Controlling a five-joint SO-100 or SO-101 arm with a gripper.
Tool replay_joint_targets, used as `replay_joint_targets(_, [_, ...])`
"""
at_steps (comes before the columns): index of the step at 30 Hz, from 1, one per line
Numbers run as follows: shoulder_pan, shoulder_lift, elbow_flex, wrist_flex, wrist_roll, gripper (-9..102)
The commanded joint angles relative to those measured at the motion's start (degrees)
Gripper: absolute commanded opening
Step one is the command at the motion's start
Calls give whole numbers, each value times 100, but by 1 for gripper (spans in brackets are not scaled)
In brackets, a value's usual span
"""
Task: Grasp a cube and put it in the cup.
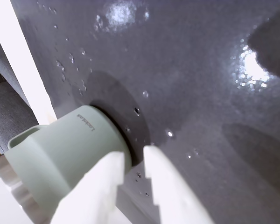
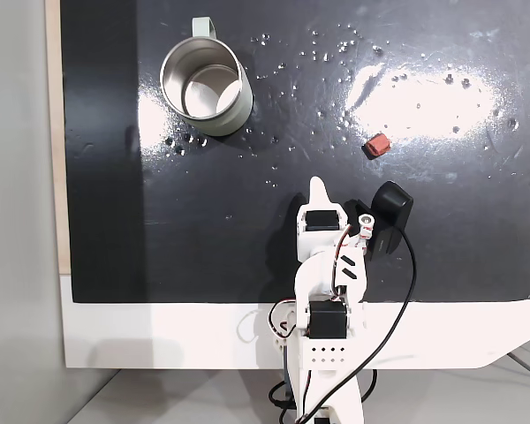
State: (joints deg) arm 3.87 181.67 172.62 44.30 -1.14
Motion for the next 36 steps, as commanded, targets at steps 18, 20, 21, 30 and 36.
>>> replay_joint_targets(18, [-70, 44, -44, -176, -44, 0])
replay_joint_targets(20, [-62, 44, -70, -149, -26, 0])
replay_joint_targets(21, [-26, 44, -158, -97, 9, 0])
replay_joint_targets(30, [0, -18, -1802, 1099, -387, 0])
replay_joint_targets(36, [448, -800, -2918, 1679, -800, 0])
